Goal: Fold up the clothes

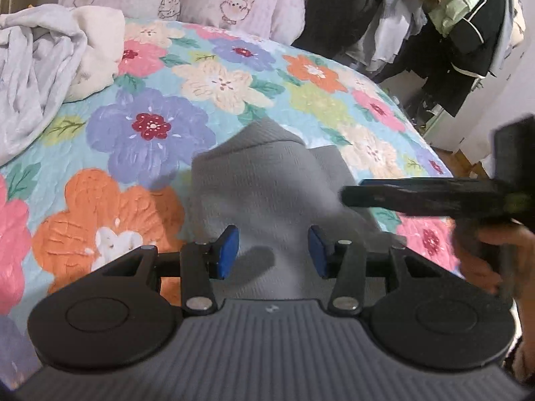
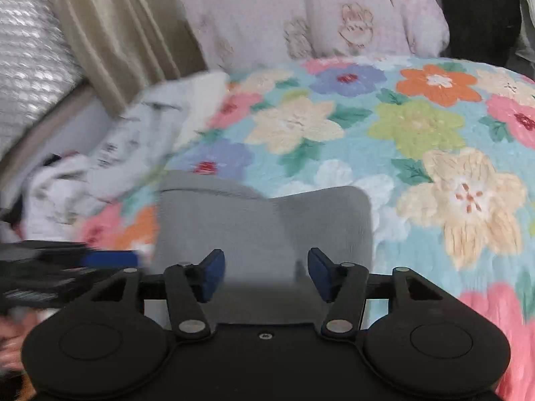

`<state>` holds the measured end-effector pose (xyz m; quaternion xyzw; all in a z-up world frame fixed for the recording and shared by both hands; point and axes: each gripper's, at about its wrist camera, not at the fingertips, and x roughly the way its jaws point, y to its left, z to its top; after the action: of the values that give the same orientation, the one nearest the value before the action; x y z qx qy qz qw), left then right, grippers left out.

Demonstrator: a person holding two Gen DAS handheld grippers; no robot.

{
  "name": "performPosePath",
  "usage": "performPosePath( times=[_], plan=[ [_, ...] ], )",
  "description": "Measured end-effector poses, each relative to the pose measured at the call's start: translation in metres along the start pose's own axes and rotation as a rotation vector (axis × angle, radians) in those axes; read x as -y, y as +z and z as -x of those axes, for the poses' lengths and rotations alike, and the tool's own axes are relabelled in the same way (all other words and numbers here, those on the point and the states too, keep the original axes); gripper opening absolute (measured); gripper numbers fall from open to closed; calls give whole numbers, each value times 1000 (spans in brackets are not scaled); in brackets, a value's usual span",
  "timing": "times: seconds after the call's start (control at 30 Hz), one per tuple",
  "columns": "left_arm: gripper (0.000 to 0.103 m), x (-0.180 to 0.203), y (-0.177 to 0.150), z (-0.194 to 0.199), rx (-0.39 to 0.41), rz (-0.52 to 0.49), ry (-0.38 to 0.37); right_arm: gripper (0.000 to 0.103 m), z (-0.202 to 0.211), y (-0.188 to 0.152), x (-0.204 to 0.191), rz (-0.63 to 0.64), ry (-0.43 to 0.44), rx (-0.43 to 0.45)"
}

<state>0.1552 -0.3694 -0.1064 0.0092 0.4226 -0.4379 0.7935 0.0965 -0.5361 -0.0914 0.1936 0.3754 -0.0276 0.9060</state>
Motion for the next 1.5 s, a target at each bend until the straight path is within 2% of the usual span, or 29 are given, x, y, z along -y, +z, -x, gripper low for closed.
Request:
performPosePath(
  times=[0.13, 0.17, 0.2, 0.23, 0.33, 0.37, 0.47, 0.5, 0.53, 0.57, 0.6, 0.7, 0.87, 0.9, 0.93, 0.97, 1.07, 1.13, 1.2, 1.27, 1.33, 1.37, 1.4, 1.43, 1.47, 1.5],
  plan=[
    [45, -10, -5, -2, -2, -7, -1, 62, -18, 2, 81, -163, 186, -41],
    [45, -14, -7, -5, -6, -8, 3, 62, -29, -5, 96, -223, 271, -64],
    [45, -16, -8, -7, -9, -9, 4, 63, -38, -11, 95, -248, 293, -82],
    [45, -18, -8, -8, -4, -8, 5, 63, -50, -6, 100, -255, 279, -88],
    [45, -25, -7, -14, 5, -5, 5, 65, -49, -7, 123, -298, 287, -92],
    [45, -26, -6, -16, 4, -5, 2, 66, -46, -14, 116, -300, 288, -85],
    [45, -28, -6, -22, 3, -3, -3, 64, -49, -18, 111, -220, 283, -69],
    [45, -27, -5, -23, 3, -3, -2, 41, -48, -16, 110, -198, 294, -67],
    [45, -27, -6, -24, 3, -5, 0, 24, -47, -15, 108, -177, 305, -66],
    [47, -27, -6, -24, 4, -7, 2, 16, -46, -16, 109, -172, 307, -76],
    [49, -26, -6, -25, 8, -7, 7, 15, -40, -10, 118, -167, 286, -69],
    [51, -25, -5, -24, 21, -10, 23, 10, 7, -20, 129, -121, 254, 13],
    [51, -13, 1, -15, 100, -24, 25, 9, 64, -20, 113, -74, 196, 209],
    [53, -10, 3, -14, 115, -28, 23, 9, 79, -21, 128, -62, 167, 237],
    [56, -7, 5, -13, 130, -31, 21, 9, 60, -36, 98, -54, 146, 241],
    [57, -5, 7, -14, 140, -34, 24, 9, 54, -34, 91, -49, 109, 240],
    [64, -2, 12, -42, 70, -40, 135, 9, 41, -35, 106, -14, -24, 203],
    [74, -4, 15, -65, 5, -56, 201, 9, 18, -34, 106, -8, -89, 163],
    [77, -1, 19, -76, -31, -96, 221, 9, -6, -34, 113, -78, -119, 100],
    [75, 8, 22, -67, -7, -122, 221, 11, 4, -39, 142, -133, -109, 83],
    [75, 15, 27, -53, 42, -143, 199, 17, 13, -33, 138, -113, -136, 107],
    [75, 18, 28, -45, 70, -152, 183, 27, 22, -33, 141, -92, -140, 125],
    [75, 21, 30, -41, 89, -158, 169, 40, 28, -33, 141, -79, -118, 149],
    [75, 24, 32, -38, 106, -165, 156, 48, 34, -33, 141, -66, -96, 172],
    [75, 27, 36, -40, 110, -173, 158, 60, 41, -34, 147, -69, -70, 183],
    [75, 29, 39, -43, 111, -181, 163, 62, 42, -33, 151, -73, -48, 181]
  ],
)
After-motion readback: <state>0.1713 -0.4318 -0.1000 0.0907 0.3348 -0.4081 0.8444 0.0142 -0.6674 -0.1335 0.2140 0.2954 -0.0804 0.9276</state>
